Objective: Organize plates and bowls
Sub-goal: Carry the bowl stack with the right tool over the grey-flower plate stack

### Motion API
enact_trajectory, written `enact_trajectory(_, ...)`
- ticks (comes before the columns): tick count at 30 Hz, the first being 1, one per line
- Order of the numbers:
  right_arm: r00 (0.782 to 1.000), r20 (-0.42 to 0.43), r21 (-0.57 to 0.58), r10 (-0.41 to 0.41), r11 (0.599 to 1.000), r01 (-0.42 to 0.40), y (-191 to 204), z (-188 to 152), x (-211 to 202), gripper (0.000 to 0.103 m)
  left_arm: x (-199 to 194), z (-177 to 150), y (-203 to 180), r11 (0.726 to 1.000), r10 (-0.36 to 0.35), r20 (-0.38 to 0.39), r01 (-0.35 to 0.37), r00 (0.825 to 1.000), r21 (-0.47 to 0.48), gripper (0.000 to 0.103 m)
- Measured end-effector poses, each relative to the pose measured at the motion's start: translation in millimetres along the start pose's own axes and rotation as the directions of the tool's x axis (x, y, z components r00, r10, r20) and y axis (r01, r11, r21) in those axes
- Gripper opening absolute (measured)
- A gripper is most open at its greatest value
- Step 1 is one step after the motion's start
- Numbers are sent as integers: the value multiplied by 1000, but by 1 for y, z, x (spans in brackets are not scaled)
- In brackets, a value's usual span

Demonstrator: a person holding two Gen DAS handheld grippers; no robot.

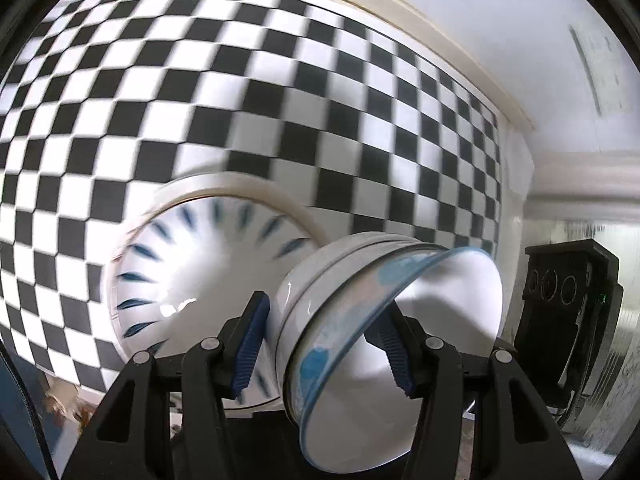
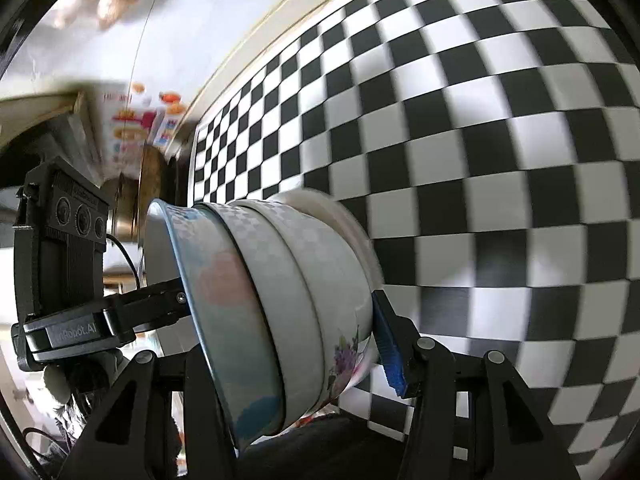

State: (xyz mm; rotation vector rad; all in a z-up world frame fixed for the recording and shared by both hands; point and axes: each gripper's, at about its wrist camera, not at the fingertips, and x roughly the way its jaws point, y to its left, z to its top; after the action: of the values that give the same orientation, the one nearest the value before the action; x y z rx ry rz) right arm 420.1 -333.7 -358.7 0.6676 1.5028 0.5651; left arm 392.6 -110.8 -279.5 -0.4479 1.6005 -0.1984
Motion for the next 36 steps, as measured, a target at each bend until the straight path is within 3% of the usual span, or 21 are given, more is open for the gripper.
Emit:
enact_trajectory(7, 995, -103, -81, -1, 997, -7, 31, 8, 46, 53, -8, -5, 45, 994, 12, 26, -8, 1000, -112, 51)
enact_trajectory(15, 983, -181, -113, -18, 994, -3, 40, 10, 84, 53, 0, -9, 75, 981, 24, 20, -19, 1000, -192, 51)
enact_trajectory(27, 974, -222, -117, -37, 993, 11, 40, 12, 106, 53, 10, -11, 90, 973, 22, 8, -19, 1000, -228, 51)
enact_trajectory(36, 974, -220, -131, -60, 991, 31, 47, 11, 110, 53, 9, -10, 91, 979, 43, 16, -39, 999, -201, 51)
